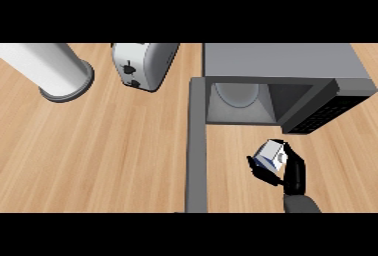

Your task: Pick up the milk, place it into the microwave and close the microwave

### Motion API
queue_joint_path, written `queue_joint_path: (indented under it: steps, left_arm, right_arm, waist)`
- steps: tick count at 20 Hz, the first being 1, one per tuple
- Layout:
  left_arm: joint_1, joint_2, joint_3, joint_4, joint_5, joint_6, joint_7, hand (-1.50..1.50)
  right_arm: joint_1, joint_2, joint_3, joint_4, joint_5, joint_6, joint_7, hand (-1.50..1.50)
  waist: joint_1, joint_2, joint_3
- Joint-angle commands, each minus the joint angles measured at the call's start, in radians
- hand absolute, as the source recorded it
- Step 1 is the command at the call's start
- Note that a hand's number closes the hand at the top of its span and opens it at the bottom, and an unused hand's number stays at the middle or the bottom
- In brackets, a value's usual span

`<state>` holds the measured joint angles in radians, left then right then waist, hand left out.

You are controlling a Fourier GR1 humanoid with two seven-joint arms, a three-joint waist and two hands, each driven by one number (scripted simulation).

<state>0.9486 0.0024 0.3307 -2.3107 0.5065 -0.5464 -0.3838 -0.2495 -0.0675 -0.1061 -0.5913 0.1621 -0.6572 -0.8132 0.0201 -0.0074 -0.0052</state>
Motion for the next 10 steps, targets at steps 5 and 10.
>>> queue_joint_path:
  steps: [5,10]
  left_arm:
    - [0.032,0.037,0.087,0.057,0.091,-0.095,-0.018,-1.5]
    - [-0.04,-0.002,0.001,0.08,-0.002,-0.051,-0.022,-1.5]
  right_arm:
    - [-0.099,-0.063,-0.026,0.151,0.015,0.074,-0.146,1.5]
    - [-0.178,-0.103,0.041,0.178,0.049,0.279,-0.231,1.5]
  waist:
    - [0.014,0.01,0.007]
    - [0.02,0.016,0.008]
